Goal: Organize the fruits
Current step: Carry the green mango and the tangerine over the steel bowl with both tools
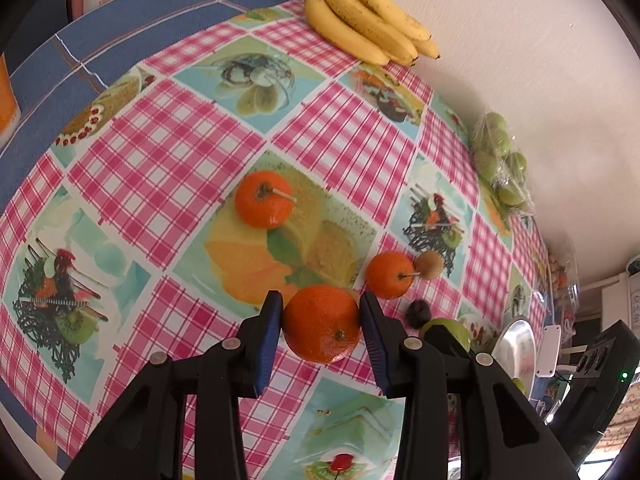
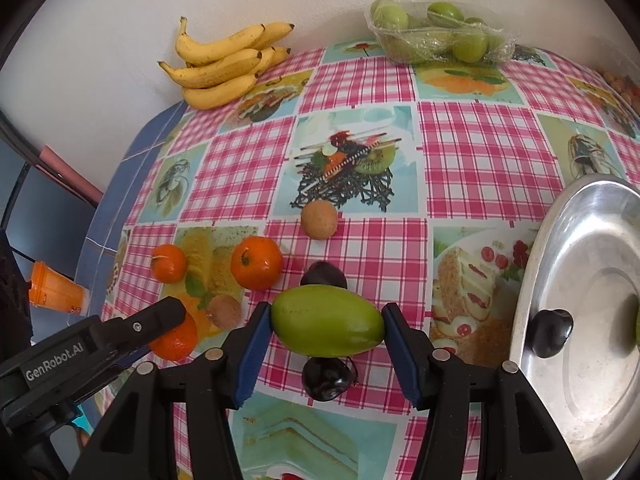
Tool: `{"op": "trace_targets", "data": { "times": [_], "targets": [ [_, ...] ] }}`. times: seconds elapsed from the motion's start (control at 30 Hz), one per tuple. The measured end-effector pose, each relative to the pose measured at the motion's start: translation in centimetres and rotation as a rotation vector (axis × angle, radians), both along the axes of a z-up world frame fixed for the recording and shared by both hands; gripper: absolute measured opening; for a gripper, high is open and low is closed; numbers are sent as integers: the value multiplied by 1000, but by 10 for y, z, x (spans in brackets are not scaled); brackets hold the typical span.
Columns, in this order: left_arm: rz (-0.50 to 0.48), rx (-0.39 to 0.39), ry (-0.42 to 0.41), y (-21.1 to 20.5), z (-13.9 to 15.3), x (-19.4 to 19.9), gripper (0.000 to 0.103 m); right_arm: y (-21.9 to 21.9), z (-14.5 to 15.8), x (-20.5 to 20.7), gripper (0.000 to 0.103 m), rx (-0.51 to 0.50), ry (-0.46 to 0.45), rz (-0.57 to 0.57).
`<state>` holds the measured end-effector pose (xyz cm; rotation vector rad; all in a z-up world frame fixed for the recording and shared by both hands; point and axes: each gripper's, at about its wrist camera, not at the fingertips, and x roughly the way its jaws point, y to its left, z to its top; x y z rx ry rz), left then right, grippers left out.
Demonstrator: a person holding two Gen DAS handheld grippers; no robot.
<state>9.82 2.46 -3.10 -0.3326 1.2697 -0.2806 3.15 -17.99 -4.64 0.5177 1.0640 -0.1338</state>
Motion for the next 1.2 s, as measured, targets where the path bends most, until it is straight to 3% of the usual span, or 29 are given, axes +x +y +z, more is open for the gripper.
{"op": "trace_targets", "data": {
  "times": [0.4, 0.8, 1.2],
  "targets": [
    [9, -13, -77, 1, 25, -1, 41, -2, 43, -13, 59, -33, -40, -32],
    [-32, 14, -114, -15, 33, -7, 41, -24, 44, -28, 59, -49, -5, -78],
    [-182, 72, -140, -66, 35, -27, 41, -74, 41, -55, 59, -73, 32, -188]
  ]
}}
